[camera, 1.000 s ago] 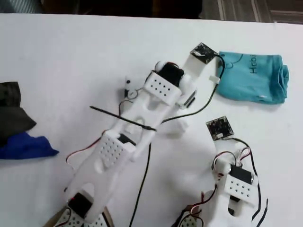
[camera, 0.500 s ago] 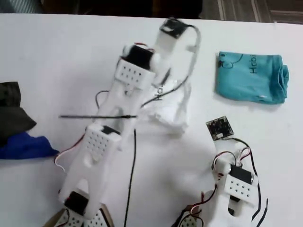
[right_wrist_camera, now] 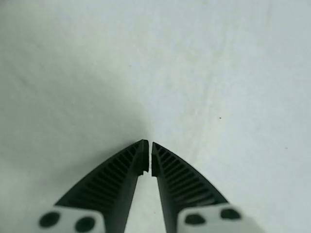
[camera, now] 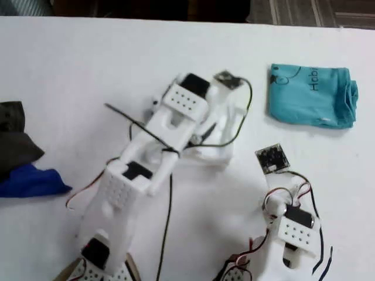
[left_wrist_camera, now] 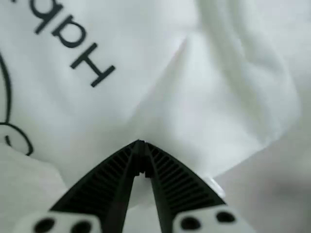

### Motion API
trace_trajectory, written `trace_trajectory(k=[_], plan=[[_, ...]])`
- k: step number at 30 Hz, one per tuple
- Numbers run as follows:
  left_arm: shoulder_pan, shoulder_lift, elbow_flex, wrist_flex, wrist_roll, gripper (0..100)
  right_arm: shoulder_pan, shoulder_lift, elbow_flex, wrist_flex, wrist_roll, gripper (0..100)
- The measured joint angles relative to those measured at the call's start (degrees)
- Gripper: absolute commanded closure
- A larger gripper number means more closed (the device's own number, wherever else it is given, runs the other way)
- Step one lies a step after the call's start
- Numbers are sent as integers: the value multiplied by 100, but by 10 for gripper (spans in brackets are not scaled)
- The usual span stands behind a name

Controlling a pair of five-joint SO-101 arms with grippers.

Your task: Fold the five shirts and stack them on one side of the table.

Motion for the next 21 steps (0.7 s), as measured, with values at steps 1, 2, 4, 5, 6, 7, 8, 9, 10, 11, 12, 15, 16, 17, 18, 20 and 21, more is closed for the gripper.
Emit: trace_trajectory(k=[1,2,4,5,6,7,8,9,10,11,12,15,16,17,18,20,21], plan=[[44,0,149,-97,53,973,0,0,0,0,0,979],[105,0,273,-158,105,973,0,0,0,0,0,979],[273,0,334,-202,185,973,0,0,0,0,0,979],[360,-9,334,-211,211,973,0,0,0,0,0,979],[431,-62,334,-211,237,973,0,0,0,0,0,979],[484,-123,334,-211,264,973,0,0,0,0,0,979],[501,-202,334,-211,273,973,0,0,0,0,0,979],[510,-299,334,-211,281,973,0,0,0,0,0,979],[510,-413,334,-211,281,973,0,0,0,0,0,979],[510,-554,334,-211,281,973,0,0,0,0,0,979],[519,-686,334,-211,281,973,0,0,0,0,0,979],[519,-985,325,0,281,973,0,0,0,0,0,979],[519,-1020,325,70,290,973,0,0,0,0,0,979],[519,-1020,325,114,290,973,0,0,0,0,0,979],[519,-1020,325,123,290,973,0,0,0,0,0,979],[527,-1020,325,123,290,973,0,0,0,0,0,979],[554,-1020,325,97,299,973,0,0,0,0,0,979]])
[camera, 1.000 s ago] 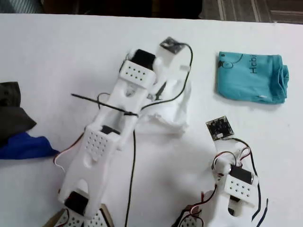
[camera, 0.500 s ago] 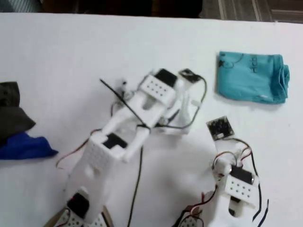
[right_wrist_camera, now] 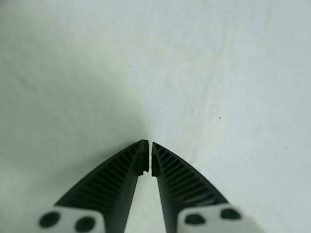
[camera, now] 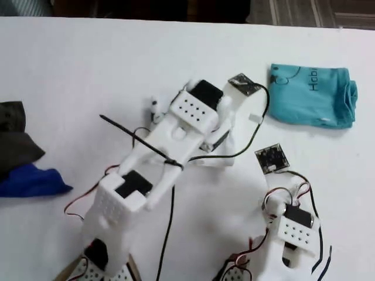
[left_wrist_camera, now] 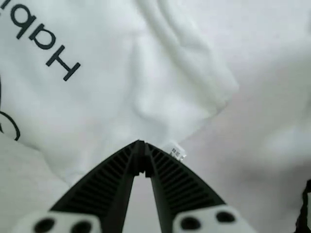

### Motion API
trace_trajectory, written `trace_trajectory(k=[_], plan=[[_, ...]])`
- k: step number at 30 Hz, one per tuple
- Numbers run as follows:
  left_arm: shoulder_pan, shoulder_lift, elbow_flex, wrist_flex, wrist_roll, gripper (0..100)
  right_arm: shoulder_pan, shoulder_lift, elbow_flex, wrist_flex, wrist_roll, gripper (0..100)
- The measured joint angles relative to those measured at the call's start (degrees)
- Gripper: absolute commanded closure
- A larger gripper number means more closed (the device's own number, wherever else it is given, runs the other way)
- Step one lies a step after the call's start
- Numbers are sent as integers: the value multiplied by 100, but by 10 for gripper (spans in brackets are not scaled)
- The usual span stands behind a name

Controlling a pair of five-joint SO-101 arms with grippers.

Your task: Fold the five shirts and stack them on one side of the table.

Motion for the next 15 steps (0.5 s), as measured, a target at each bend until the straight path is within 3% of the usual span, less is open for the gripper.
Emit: trace_trajectory(k=[4,9,15], plan=[[193,0,0,-255,0,973,9,0,0,0,-149,979],[167,0,0,-387,-9,973,844,0,0,-273,-1222,978],[-545,0,0,-334,-18,973,993,0,0,-316,-1618,978]])
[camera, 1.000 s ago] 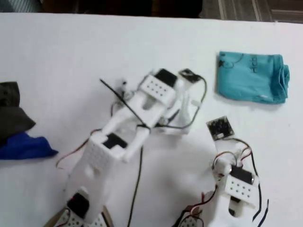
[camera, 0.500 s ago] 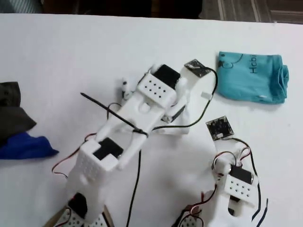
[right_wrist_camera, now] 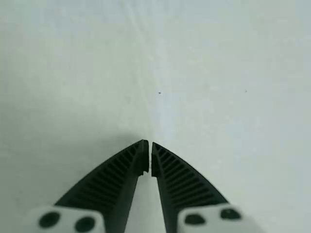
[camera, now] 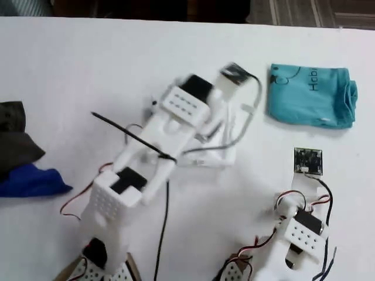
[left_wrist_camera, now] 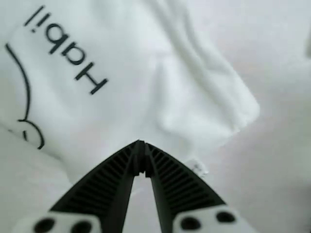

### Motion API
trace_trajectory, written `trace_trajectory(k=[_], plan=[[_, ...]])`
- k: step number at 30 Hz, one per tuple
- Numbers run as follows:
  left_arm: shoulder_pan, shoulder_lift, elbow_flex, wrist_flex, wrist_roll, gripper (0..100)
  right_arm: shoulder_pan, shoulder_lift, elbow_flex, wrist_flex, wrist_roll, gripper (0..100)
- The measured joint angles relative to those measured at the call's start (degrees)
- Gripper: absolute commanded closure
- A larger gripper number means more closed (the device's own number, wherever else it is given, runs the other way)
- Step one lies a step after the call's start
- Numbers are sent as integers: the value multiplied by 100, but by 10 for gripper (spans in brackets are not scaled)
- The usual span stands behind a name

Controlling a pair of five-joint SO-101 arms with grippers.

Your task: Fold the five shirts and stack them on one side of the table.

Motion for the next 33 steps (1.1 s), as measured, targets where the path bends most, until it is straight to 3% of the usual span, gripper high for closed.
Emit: trace_trajectory(k=[7,13,19,25,33], plan=[[-1574,-624,9,352,-334,973,-123,0,0,0,0,978],[-2901,-1609,1275,290,-642,973,-1108,0,-897,923,-44,978],[-4501,-3209,3991,-1231,-1248,973,-2620,0,-2189,1934,-53,978],[-5512,-4738,7051,-2954,-1538,974,-4141,167,-2884,1864,-431,979],[-6312,-5090,9073,-4624,-1538,974,-5600,2927,-4914,1890,-1257,978]])
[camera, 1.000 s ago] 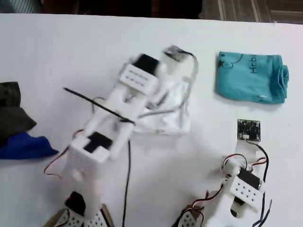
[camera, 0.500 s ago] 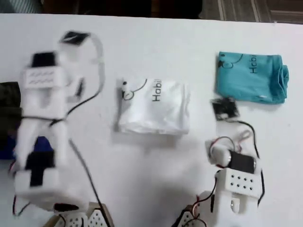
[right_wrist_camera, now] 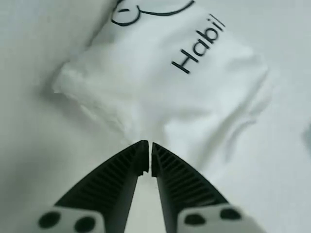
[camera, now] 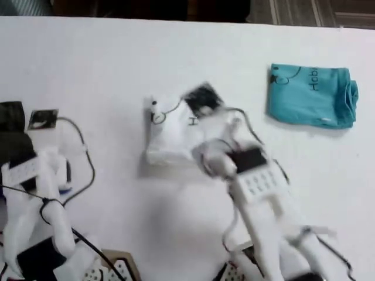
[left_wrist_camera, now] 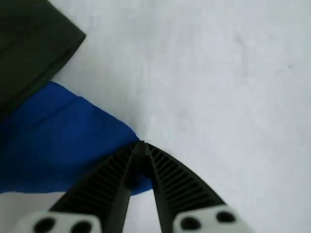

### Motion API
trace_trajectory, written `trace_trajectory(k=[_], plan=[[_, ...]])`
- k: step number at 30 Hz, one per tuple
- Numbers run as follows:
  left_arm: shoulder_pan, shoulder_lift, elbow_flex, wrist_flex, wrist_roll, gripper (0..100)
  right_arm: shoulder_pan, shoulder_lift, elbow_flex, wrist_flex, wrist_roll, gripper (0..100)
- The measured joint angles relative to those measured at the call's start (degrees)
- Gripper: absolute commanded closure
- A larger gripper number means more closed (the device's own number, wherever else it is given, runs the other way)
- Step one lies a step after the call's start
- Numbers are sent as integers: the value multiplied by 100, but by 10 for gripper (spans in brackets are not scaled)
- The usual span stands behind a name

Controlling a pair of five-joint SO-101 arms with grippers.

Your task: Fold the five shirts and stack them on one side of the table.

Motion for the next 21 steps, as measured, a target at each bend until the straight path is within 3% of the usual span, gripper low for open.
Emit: trace_trajectory(k=[8,15,21], plan=[[-18,176,211,-510,-9,974,-870,2558,-1934,273,-79,979],[-53,193,211,-527,-9,974,-1204,3930,-2048,281,-79,979],[-53,211,211,-563,185,974,-1231,4440,-2066,905,-79,979]])
